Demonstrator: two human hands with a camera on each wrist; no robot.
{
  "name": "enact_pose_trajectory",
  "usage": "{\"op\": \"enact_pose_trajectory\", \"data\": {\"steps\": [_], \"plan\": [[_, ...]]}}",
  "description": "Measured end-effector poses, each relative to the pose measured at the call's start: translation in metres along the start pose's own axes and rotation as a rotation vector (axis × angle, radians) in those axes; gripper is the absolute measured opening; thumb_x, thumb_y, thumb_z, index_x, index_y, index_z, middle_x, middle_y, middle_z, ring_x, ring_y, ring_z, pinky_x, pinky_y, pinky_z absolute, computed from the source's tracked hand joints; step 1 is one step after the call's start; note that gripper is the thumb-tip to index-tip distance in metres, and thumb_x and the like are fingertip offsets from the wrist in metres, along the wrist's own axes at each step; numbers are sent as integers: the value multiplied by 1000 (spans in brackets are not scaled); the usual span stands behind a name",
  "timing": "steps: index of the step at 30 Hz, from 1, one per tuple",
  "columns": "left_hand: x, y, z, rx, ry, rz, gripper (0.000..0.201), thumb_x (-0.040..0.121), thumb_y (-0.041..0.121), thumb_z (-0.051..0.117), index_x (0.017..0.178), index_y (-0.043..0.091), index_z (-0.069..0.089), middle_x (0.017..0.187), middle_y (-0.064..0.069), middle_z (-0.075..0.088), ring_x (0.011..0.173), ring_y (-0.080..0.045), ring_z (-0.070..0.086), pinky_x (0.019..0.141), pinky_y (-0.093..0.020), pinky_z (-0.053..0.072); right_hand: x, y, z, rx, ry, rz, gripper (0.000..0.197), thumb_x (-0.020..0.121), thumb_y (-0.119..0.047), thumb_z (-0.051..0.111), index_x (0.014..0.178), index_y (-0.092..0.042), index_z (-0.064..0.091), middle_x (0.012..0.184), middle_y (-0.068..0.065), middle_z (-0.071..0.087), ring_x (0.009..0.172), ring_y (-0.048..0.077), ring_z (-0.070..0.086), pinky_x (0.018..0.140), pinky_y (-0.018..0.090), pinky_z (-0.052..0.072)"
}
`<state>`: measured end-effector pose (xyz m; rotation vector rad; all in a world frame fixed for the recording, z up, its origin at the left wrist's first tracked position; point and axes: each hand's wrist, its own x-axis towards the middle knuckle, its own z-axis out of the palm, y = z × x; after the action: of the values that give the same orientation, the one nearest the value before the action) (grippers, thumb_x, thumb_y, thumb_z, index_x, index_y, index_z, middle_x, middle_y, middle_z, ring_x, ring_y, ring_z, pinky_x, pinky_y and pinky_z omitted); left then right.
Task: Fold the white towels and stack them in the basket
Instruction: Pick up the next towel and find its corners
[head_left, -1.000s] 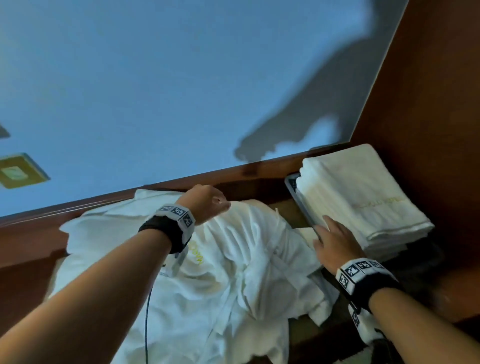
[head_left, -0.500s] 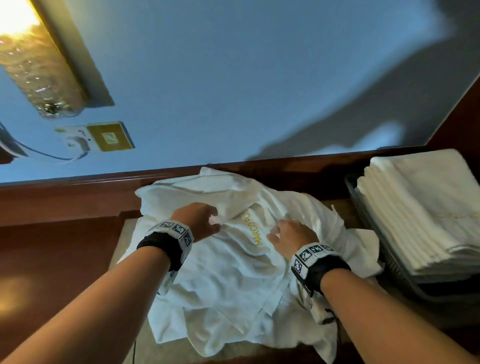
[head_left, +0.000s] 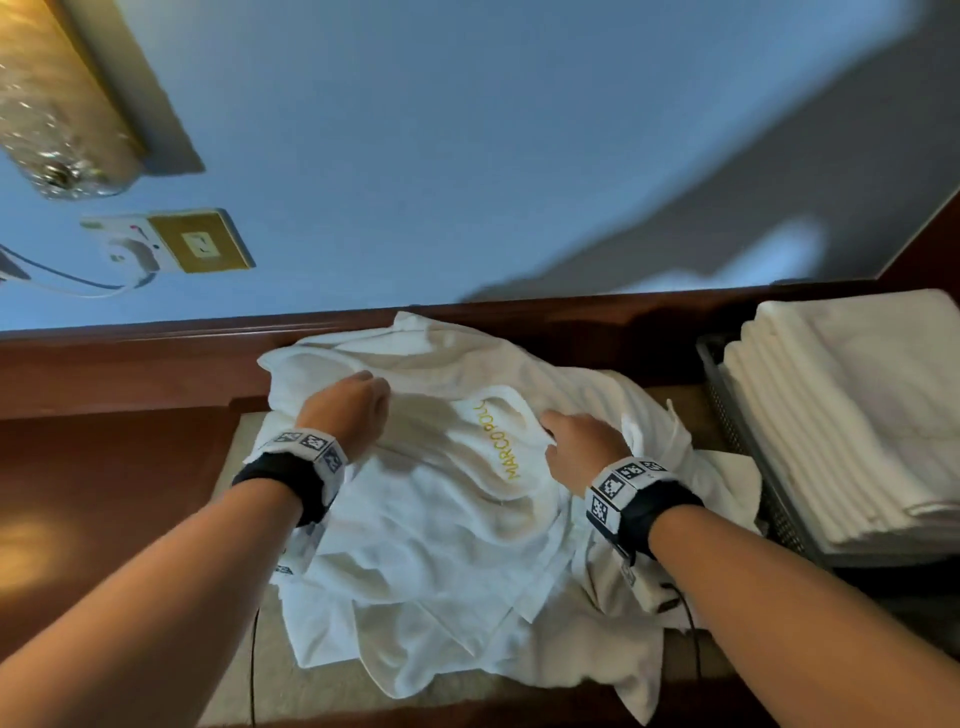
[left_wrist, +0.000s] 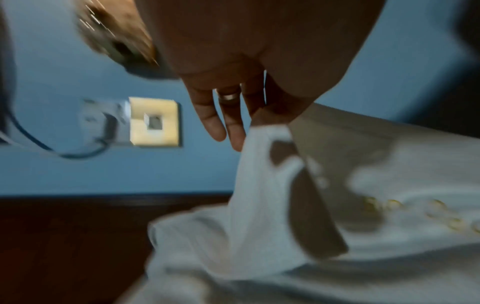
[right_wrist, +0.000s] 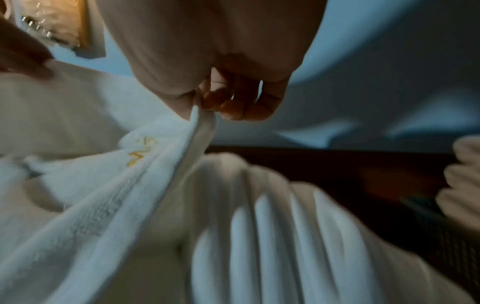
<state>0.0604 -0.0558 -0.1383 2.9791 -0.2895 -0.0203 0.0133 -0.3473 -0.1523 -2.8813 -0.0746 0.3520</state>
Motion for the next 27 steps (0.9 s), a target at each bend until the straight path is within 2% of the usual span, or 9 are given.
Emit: {"op": "enact_pose_trajectory", "data": {"steps": [2,6,8,13,18,21,23,26,27], "plan": [[-1,-23,-39,-80,135,-64,24,102,25,46,89,12,61,91,-8,59,82,-34,60,67,-37,44,3,-5,-31,-25,79,-21,5,89,-14,49,92,-18,48,99,9,63,91,35,59,69,33,41],[-18,-72,-113,-34,257,-90,25,104,34,42,103,20,62,98,-5,58,91,-35,61,76,-42,49,19,-33,-93,0,208,-36,23,88,-20,52,101,-27,70,107,4,70,99,33,64,84,36,53],[-36,-93,-142,3,314,-98,24,104,37,41,95,25,58,98,-4,59,88,-34,61,75,-43,50,28,-56,-119,-53,228,-81,23,87,-19,53,98,-24,73,106,7,71,98,33,66,85,37,54],[-94,-159,-198,94,405,-186,26,104,37,41,106,21,61,111,-13,65,98,-39,64,77,-46,51,31,-126,-164,-103,315,-132,14,85,-12,57,87,-14,71,99,15,67,92,35,64,71,31,42],[-161,-236,-250,69,534,-337,21,103,35,48,112,25,65,114,-13,68,101,-41,63,79,-47,49,13,-218,-174,31,344,-162,14,89,-6,54,96,-10,66,99,18,67,94,37,63,75,33,46],[-186,-272,-263,68,566,-419,18,96,29,55,106,24,70,105,-14,70,96,-41,64,79,-47,52,-9,-286,-180,151,388,-215,13,86,-6,53,74,-10,54,78,10,56,83,32,57,71,29,39],[-191,-280,-258,49,514,-367,29,89,32,65,117,27,69,112,-8,69,103,-35,64,86,-47,53,-28,-334,-181,227,426,-293,18,85,-10,55,68,-11,50,72,7,53,78,30,54,67,29,36],[-180,-256,-238,-196,337,-66,77,77,51,81,144,34,49,127,0,60,116,-21,57,101,-42,48,-59,-400,-173,175,358,-472,18,93,-12,51,76,-15,53,80,4,55,82,27,52,68,29,34],[-178,-243,-231,-319,299,13,78,76,51,83,144,33,48,126,2,60,114,-17,55,102,-38,45,-68,-420,-166,129,316,-528,18,95,-11,49,78,-14,53,82,3,54,85,27,52,69,30,34]]}}
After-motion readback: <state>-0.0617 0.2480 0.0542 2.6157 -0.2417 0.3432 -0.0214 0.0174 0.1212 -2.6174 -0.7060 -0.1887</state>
